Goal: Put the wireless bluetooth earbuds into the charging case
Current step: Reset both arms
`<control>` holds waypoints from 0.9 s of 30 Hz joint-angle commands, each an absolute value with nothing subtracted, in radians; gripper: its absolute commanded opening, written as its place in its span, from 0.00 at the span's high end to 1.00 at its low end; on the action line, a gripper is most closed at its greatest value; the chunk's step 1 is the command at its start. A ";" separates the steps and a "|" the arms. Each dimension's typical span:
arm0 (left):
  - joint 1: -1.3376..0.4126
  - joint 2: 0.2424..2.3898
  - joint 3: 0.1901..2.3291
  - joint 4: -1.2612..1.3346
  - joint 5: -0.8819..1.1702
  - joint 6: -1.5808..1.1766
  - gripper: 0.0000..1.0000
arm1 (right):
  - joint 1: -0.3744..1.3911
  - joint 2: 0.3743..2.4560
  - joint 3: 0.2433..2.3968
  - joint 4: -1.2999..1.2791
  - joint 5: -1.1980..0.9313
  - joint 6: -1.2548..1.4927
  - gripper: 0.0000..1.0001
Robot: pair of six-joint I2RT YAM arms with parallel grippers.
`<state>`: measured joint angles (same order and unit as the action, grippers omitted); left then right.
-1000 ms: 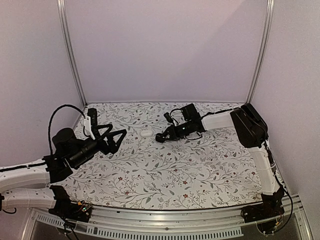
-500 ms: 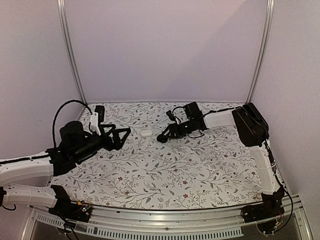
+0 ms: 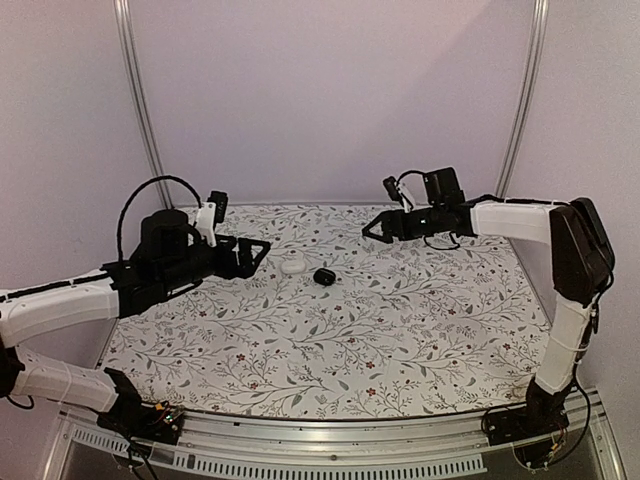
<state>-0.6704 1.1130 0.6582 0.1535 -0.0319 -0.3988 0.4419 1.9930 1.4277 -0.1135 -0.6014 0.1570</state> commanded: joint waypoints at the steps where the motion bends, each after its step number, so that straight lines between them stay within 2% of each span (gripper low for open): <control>1: -0.654 1.176 0.735 0.074 -0.017 -0.376 0.00 | 0.455 1.738 1.251 -0.028 -0.534 0.116 0.07; 5: -0.655 1.223 0.744 0.093 -0.010 -0.399 0.00 | 0.454 1.545 1.074 0.046 -0.493 0.143 0.01; 10: -0.661 1.239 0.718 0.130 0.014 -0.430 0.00 | 0.454 1.303 0.859 0.114 -0.439 0.188 0.01; 15: -0.669 1.206 0.624 0.202 0.015 -0.477 0.00 | 0.455 1.150 0.693 0.181 -0.462 0.240 0.01; 21: -0.671 1.128 0.530 0.226 -0.011 -0.498 0.00 | 0.455 1.083 0.522 0.305 -0.485 0.309 0.01; 27: -0.671 1.094 0.482 0.216 -0.065 -0.512 0.00 | 0.456 1.108 0.458 0.370 -0.488 0.336 0.01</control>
<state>-0.6693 1.1137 0.5076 0.1936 -0.0216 -0.4915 0.4519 1.0969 0.4816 0.2741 -0.4812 0.3008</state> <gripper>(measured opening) 0.997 0.989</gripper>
